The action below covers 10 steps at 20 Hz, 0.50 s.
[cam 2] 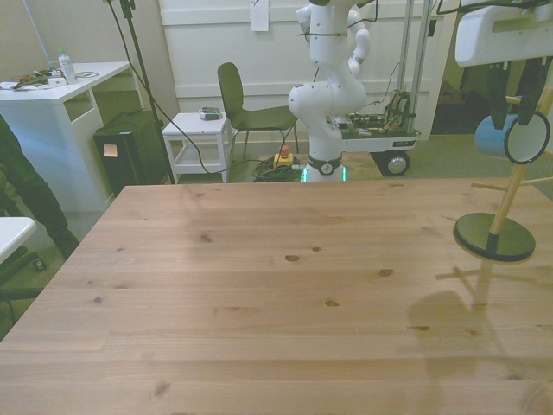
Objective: Hang the mug
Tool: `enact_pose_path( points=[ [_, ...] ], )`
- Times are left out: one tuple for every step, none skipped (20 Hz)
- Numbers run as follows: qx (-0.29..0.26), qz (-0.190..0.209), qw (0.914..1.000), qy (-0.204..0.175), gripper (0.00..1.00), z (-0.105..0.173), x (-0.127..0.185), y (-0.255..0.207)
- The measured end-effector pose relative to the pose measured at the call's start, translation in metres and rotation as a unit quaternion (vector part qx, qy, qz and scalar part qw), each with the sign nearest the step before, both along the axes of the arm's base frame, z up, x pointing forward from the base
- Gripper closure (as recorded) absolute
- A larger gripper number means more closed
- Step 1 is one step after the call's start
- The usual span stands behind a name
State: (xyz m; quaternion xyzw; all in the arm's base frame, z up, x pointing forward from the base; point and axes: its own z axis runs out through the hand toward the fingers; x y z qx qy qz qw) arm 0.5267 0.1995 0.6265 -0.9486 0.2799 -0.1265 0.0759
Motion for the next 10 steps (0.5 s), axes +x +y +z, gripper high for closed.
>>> enact_pose_path(
  points=[
    [0.005, -0.007, 1.0, -0.002, 0.0, 0.005, -0.006, -0.01],
    [0.008, -0.014, 0.9999, -0.005, 0.0, 0.011, -0.013, -0.023],
    [0.011, -0.022, 0.9997, -0.007, 0.0, 0.015, -0.021, -0.038],
    [0.013, -0.029, 0.9995, -0.009, 0.0, 0.019, -0.029, -0.055],
    [0.015, -0.037, 0.9992, -0.009, 0.0, 0.019, -0.038, -0.074],
    [0.018, -0.044, 0.9989, -0.008, 0.0, 0.017, -0.046, -0.093],
    [0.02, -0.051, 0.9985, -0.005, 0.0, 0.011, -0.055, -0.113],
    [0.021, -0.056, 0.9982, -0.003, 0.0, 0.003, -0.063, -0.132],
    [0.023, -0.061, 0.9978, 0.0, 0.0, -0.01, -0.071, -0.151],
    [0.026, -0.065, 0.9975, 0.004, 0.0, -0.024, -0.078, -0.167]
  ],
)
